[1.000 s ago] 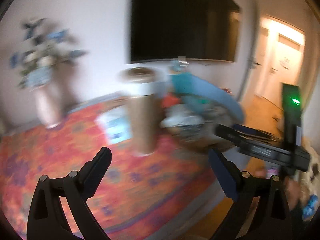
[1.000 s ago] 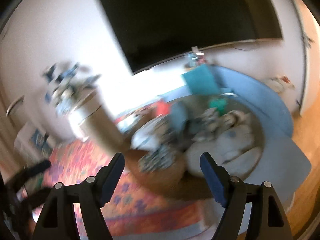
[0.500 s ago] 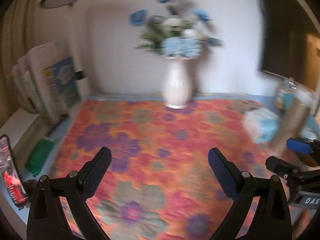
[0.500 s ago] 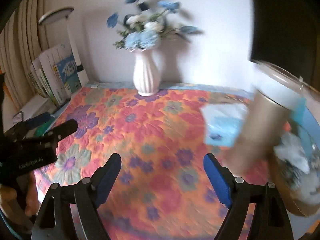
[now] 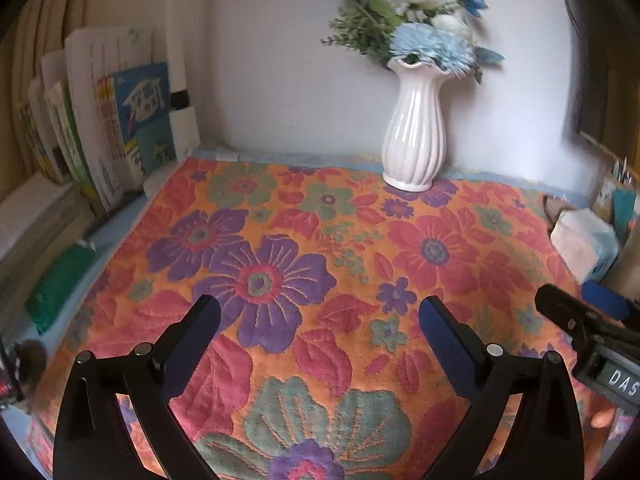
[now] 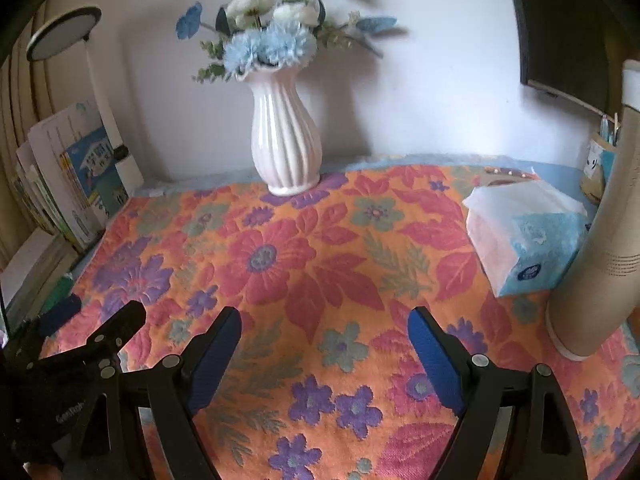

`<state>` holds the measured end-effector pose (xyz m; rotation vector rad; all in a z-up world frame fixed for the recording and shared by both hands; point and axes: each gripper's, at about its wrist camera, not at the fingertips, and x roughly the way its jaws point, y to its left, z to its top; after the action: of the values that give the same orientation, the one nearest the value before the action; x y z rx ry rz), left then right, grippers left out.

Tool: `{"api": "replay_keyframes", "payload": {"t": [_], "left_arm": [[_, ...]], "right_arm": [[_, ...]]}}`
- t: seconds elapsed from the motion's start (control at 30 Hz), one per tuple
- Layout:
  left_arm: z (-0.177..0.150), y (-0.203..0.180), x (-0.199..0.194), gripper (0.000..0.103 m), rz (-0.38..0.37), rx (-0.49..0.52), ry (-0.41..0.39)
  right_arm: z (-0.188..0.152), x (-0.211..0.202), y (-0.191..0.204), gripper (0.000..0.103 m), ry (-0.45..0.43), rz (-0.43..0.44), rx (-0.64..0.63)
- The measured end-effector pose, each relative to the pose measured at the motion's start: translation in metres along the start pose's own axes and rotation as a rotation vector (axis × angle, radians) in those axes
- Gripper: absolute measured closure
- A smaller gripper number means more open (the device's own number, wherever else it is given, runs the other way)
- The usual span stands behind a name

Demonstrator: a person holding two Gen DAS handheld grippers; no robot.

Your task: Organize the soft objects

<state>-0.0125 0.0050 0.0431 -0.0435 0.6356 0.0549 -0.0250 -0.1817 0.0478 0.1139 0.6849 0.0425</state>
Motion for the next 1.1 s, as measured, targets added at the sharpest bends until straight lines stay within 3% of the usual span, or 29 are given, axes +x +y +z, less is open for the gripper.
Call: {"api": "replay_keyframes", "payload": {"t": [0.37, 0.57, 1.1], "left_arm": [[-0.002, 0.004, 0.006, 0.003, 0.006, -0.021, 0.039], [-0.003, 0.01, 0.007, 0.003, 0.007, -0.047, 0.054], [-0.002, 0.006, 0.01, 0.003, 0.007, -0.028, 0.064]], "right_arm": [[-0.008, 0.005, 0.029, 0.014, 0.006, -0.1, -0.149], [-0.008, 0.006, 0.029, 0.01, 0.014, -0.101, -0.145], [-0.01, 0.01, 0.029, 0.009, 0.031, -0.099, -0.143]]}}
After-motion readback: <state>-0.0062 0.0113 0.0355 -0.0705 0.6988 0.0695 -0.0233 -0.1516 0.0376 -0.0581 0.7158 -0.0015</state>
